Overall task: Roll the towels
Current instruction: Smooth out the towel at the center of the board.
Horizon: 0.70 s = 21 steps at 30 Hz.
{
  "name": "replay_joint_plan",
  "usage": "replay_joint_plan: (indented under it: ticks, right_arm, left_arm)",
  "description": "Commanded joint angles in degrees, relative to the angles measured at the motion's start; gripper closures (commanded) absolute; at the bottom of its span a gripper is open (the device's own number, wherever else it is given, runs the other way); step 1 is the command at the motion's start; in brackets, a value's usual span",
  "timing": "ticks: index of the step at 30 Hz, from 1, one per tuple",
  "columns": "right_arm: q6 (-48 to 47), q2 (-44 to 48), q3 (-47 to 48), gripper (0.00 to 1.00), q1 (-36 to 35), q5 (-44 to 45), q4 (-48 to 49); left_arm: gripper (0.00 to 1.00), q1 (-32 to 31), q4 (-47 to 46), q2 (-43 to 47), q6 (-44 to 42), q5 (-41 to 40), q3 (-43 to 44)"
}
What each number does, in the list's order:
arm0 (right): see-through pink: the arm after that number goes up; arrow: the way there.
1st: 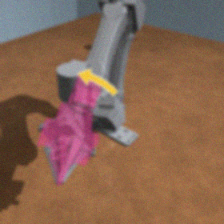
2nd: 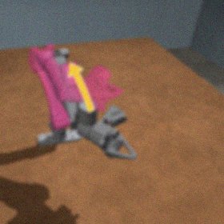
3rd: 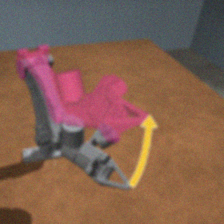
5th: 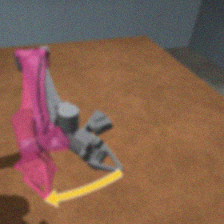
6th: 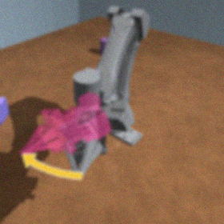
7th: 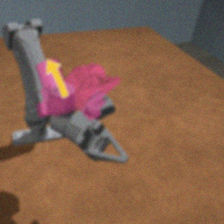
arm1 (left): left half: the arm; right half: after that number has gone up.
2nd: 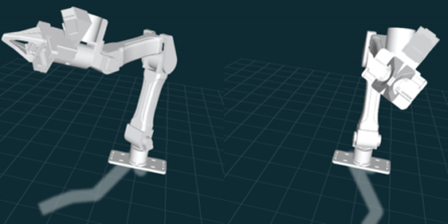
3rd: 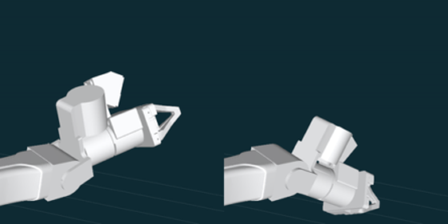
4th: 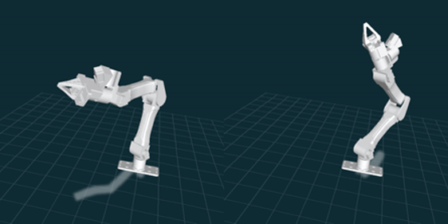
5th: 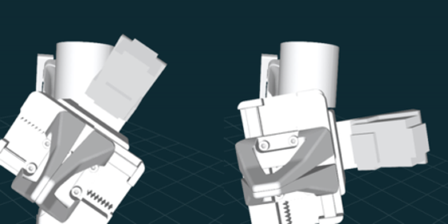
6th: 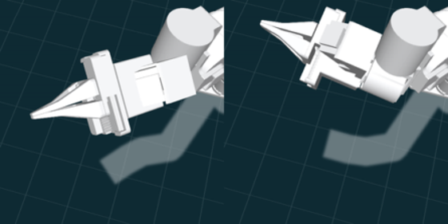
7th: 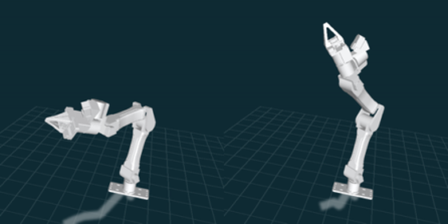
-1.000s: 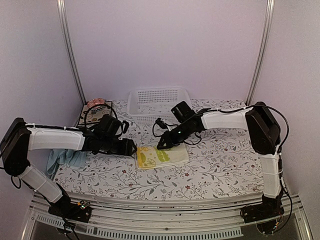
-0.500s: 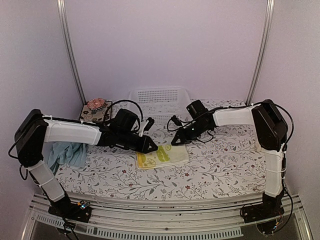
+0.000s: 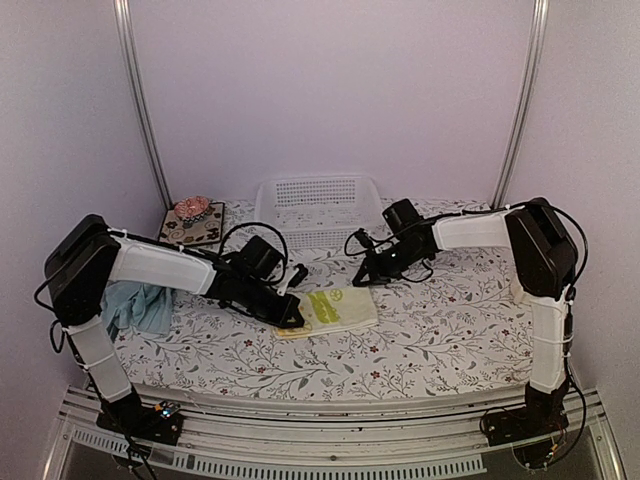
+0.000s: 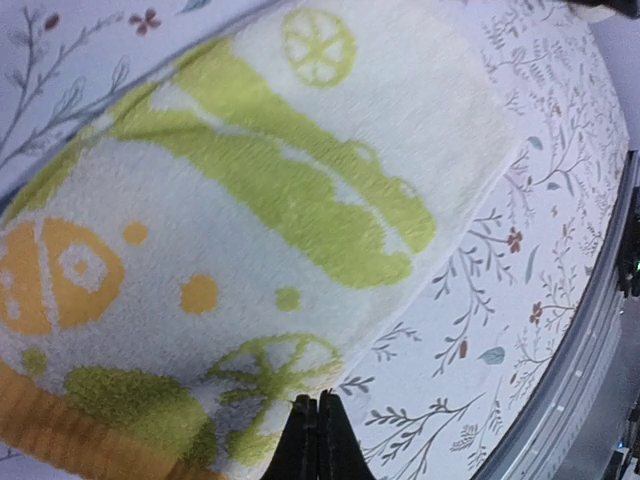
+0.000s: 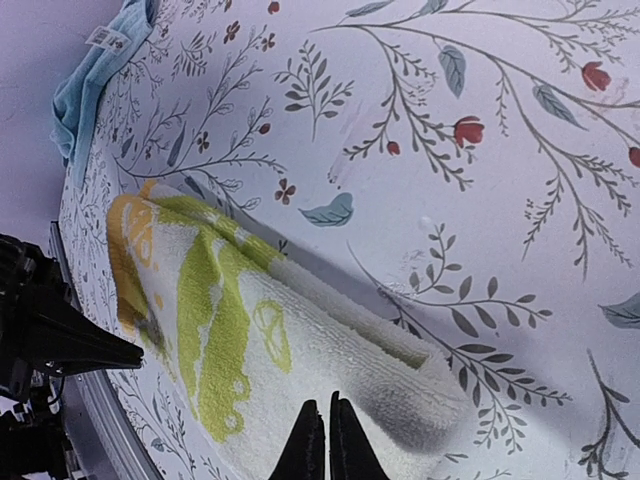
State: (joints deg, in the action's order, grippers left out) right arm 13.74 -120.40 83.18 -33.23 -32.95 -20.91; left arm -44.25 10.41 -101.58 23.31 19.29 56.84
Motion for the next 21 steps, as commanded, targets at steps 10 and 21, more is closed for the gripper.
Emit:
replay_joint_plan:
  ticks: [10, 21]
  right_arm:
    - [2.03, -3.18, -2.29, 0.94, 0.54, 7.53, 0.25]
    - [2.57, -2.53, -2.75, 0.92, 0.54, 12.44, -0.47]
  left_arm:
    - [1.00, -0.47, 7.18, -1.74, 0.53, -5.19, -1.43]
    - [0.96, -0.45, 6.33, 0.41, 1.69, -2.10, -5.27]
